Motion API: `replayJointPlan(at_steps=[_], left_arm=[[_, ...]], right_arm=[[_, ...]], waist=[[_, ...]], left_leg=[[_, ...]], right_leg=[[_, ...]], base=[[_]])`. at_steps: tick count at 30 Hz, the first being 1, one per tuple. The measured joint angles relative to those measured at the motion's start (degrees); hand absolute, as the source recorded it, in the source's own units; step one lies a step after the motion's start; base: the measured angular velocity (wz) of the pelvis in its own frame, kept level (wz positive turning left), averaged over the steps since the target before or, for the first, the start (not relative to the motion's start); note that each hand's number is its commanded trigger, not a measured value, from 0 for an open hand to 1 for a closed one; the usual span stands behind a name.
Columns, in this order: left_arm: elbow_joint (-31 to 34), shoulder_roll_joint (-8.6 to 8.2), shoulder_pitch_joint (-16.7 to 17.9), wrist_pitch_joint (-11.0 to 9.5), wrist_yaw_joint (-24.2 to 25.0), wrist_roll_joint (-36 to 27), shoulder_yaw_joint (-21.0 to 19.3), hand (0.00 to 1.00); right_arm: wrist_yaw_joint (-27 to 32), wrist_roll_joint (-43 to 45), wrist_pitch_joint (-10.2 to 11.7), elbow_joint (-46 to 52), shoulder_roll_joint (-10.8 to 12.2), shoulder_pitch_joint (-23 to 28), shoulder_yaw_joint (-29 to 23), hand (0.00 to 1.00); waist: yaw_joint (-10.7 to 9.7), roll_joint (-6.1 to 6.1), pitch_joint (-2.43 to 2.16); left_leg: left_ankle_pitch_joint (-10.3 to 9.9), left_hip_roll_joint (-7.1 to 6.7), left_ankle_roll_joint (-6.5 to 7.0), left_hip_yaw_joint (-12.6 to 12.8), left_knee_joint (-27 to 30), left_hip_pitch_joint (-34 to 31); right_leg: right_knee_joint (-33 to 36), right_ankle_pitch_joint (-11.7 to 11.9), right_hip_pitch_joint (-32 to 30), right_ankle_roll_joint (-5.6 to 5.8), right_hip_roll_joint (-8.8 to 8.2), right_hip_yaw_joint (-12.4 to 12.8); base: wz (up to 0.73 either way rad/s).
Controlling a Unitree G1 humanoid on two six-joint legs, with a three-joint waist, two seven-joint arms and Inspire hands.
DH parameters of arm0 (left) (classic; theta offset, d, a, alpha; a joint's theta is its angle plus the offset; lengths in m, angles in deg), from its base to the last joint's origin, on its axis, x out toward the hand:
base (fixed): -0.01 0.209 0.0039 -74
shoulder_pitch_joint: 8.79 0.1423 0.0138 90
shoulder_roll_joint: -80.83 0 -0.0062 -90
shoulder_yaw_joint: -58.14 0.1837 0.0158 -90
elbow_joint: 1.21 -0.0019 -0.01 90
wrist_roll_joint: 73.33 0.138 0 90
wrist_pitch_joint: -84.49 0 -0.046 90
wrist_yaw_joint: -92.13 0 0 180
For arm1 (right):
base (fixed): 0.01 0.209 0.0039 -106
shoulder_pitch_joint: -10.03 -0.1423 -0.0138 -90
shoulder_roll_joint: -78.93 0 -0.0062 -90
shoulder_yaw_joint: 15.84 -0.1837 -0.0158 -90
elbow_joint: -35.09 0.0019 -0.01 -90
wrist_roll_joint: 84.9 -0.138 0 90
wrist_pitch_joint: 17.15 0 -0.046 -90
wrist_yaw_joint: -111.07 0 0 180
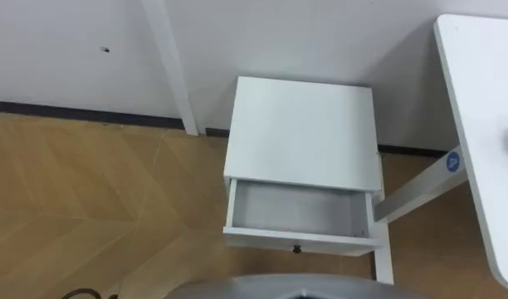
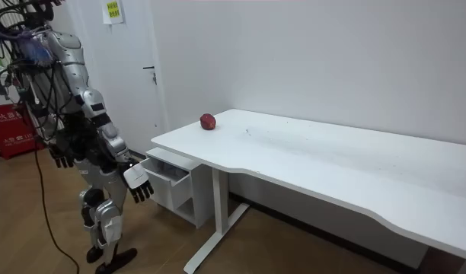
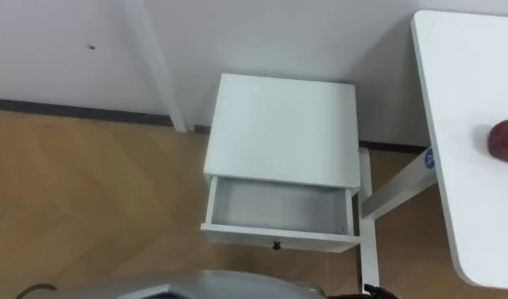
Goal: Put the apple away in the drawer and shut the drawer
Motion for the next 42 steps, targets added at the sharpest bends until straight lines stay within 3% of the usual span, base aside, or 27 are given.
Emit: replayJointPlan(at_steps=[7, 10, 13, 16, 19, 24, 28, 32, 34, 42], left_arm=[[0.0, -0.08, -0.8, 0.1, 0.0, 0.0, 0.0, 0.00], [0.1, -0.18, -1.4, 0.1, -0.2, 0.1, 0.0, 0.00], [0.6, -0.15, -1.1, -0.1, -0.9, -0.1, -0.6, 0.00], [0.3, 0.12, -0.9, -0.2, -1.4, -1.1, -3.6, 0.00], [0.3, 0.35, -0.2, -0.5, -2.0, -0.9, -4.2, 0.00], [0.3, 1.59, 0.1, -0.7, -2.7, -1.1, -4.8, 0.00], [1.1, 2.37, 0.2, -0.9, -3.6, -0.7, -4.9, 0.00], [6.2, 2.50, 2.2, -1.1, -3.5, -0.5, -5.2, 0.00], [6.9, 3.06, 2.1, -1.5, -3.5, -0.5, -6.3, 0.00], [9.2, 3.40, 2.8, -2.2, -3.5, -0.9, -7.1, 0.00]], right_arm=[[3.2, -0.7, -0.9, 0.0, 0.0, 1.0, -1.5, 0.00], [5.1, -7.0, -1.2, 0.0, 0.2, 1.3, -3.7, 0.00], [6.4, -21.3, -1.1, 0.8, 0.4, 1.4, -10.6, 0.00], [8.2, -41.6, -0.7, 1.7, 0.4, 1.9, -20.0, 0.00], [10.5, -55.7, -0.3, 3.9, 0.4, 2.2, -26.8, 0.00], [15.7, -69.3, 1.4, 7.9, 0.0, 2.0, -33.9, 0.00], [19.9, -72.8, 2.8, 12.3, -0.1, 2.1, -36.8, 0.00], [25.7, -73.2, 4.6, 24.5, -0.2, 1.9, -39.6, 0.00], [29.3, -75.0, 6.6, 28.5, -2.1, 0.7, -41.1, 0.00], [43.4, -71.5, 10.8, 44.4, -6.4, -1.6, -43.9, 0.00]], waist=[[0.0, 0.82, 0.00], [-1.1, 0.69, -0.04], [-1.7, 0.55, -0.09], [-3.9, 0.23, -0.15], [-5.3, -0.15, -0.26], [-6.7, -1.20, -0.33], [-7.1, -2.28, -0.36], [-7.8, -2.83, -0.61], [-8.2, -2.80, -0.52], [-8.9, -3.21, -0.75]], left_leg=[[0.0, 0.38, 0.00, 2.4, -0.9, 0.9], [-0.1, 0.47, 0.01, 2.9, -0.8, 0.8], [-0.1, 0.73, 0.00, 4.3, -0.9, 1.0], [-0.1, 0.72, -0.01, 4.5, -1.6, 1.8], [-0.1, 0.77, -0.01, 5.2, -1.9, 1.9], [-0.1, 0.91, -0.05, 6.1, -1.9, 1.7], [-0.1, 0.97, -0.04, 6.2, -1.9, 1.1], [-0.1, 1.16, 0.01, 7.5, -1.8, 0.2], [0.0, 1.12, 0.11, 7.5, -1.8, -0.2], [0.0, 1.20, 0.11, 7.5, -1.8, -0.9]], right_leg=[[0.1, 0.0, -0.2, 0.00, 0.21, 2.8], [0.2, 0.0, -0.5, -0.01, 0.27, 3.2], [0.6, 0.0, -1.0, -0.02, 0.44, 4.4], [0.8, 0.0, -0.9, -0.01, 0.44, 4.6], [0.9, 0.0, -1.1, 0.00, 0.51, 5.3], [1.5, 0.0, -2.1, 0.00, 0.68, 6.5], [2.0, 0.0, -2.9, 0.01, 1.08, 7.1], [3.1, 0.1, -4.4, 0.05, 1.07, 7.8], [3.0, 0.2, -4.4, 0.11, 1.02, 7.6], [3.0, 0.2, -5.3, 0.11, 1.15, 7.4]], base=[[-0.18], [-0.08], [-0.18], [-0.08], [-0.10], [-0.13], [-0.03], [-0.16], [0.02], [0.01]])
